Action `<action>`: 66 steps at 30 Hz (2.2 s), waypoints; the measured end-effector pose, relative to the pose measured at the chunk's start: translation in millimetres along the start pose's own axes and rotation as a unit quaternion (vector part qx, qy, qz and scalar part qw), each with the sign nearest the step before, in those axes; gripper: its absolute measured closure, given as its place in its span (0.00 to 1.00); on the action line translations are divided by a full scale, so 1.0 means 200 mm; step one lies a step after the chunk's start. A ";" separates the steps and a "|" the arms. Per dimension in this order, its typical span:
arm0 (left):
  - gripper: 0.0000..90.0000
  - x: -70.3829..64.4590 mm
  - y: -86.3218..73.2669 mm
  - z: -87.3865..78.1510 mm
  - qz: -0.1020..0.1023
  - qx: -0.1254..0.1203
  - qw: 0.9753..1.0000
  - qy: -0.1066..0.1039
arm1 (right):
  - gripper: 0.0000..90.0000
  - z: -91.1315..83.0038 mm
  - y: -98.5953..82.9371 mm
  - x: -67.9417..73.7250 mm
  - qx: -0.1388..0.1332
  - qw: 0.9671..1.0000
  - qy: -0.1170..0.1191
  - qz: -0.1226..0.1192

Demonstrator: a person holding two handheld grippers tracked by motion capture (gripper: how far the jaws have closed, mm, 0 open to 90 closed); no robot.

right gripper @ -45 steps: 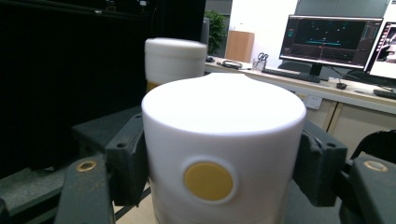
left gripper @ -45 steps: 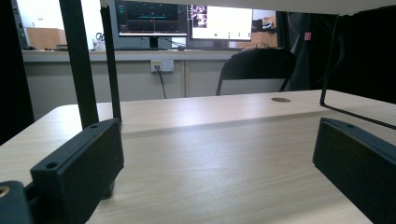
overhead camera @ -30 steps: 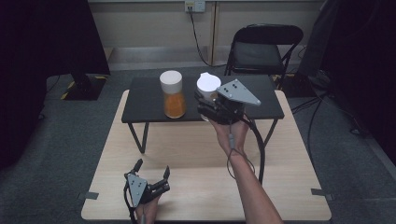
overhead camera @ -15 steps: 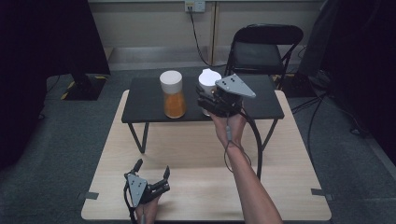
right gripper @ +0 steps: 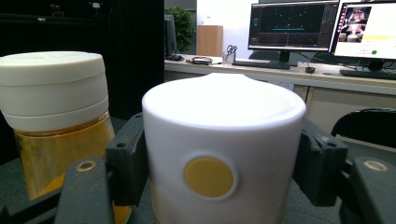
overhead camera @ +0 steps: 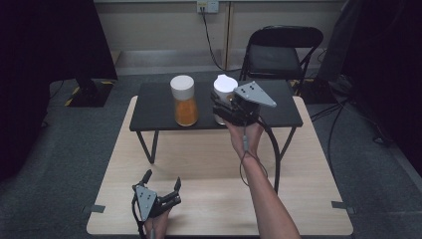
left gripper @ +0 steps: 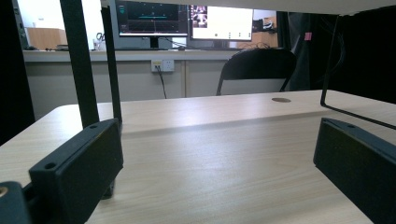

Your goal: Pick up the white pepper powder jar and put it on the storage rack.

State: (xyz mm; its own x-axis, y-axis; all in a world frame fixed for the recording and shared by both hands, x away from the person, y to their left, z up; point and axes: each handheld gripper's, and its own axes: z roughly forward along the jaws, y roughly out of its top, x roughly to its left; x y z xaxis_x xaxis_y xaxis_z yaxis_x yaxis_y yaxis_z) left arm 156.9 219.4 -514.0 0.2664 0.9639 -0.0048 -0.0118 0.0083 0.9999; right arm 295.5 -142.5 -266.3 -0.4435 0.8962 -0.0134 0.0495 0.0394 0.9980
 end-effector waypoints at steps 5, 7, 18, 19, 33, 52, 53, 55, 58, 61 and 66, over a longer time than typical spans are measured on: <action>0.01 0.00 0.00 0.00 0.000 0.000 1.000 0.000 | 0.33 0.00 0.00 0.00 0.000 1.000 0.002 0.003; 0.01 0.00 0.00 0.00 0.000 0.000 1.000 0.000 | 0.33 0.00 -0.01 -0.01 -0.003 1.000 0.002 0.004; 0.01 0.00 0.00 0.00 0.000 0.000 1.000 0.000 | 0.33 0.00 -0.01 -0.03 -0.003 1.000 0.011 0.004; 0.01 0.00 0.00 0.00 0.000 0.000 1.000 0.000 | 0.33 0.00 -0.01 -0.03 -0.003 1.000 0.010 0.004; 0.01 0.00 0.00 0.00 0.000 0.000 1.000 -0.001 | 0.01 0.00 -0.05 -0.03 -0.027 1.000 0.009 -0.008; 0.01 0.00 0.00 0.00 0.000 0.000 1.000 -0.001 | 0.00 -0.06 -0.12 0.00 -0.047 0.999 0.000 -0.016; 0.01 0.00 0.00 0.00 0.000 0.000 1.000 -0.001 | 0.00 -0.07 -0.12 0.00 -0.048 0.999 0.001 -0.015; 0.01 0.00 0.00 0.00 0.000 0.000 1.000 -0.001 | 0.00 -0.08 -0.12 0.00 -0.050 0.999 0.001 -0.015; 0.01 0.00 0.00 0.00 0.000 0.000 1.000 -0.001 | 0.00 -0.09 -0.13 0.00 -0.056 0.998 0.001 -0.011; 0.01 0.00 0.00 0.00 0.000 0.000 1.000 -0.001 | 0.00 -0.11 -0.15 0.00 -0.065 0.998 0.002 -0.008; 0.01 0.00 0.00 0.00 0.000 0.000 1.000 -0.001 | 0.00 -0.13 -0.17 0.01 -0.071 0.997 0.004 -0.007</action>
State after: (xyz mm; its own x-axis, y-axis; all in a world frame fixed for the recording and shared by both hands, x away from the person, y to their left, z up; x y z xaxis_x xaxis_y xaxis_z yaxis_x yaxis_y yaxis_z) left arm 156.9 219.6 -513.9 0.2676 0.9635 -0.0045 -0.0117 0.0079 0.9999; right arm 270.9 -154.0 -299.2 -0.4497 0.8928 -0.0272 -0.0829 -0.0114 0.9965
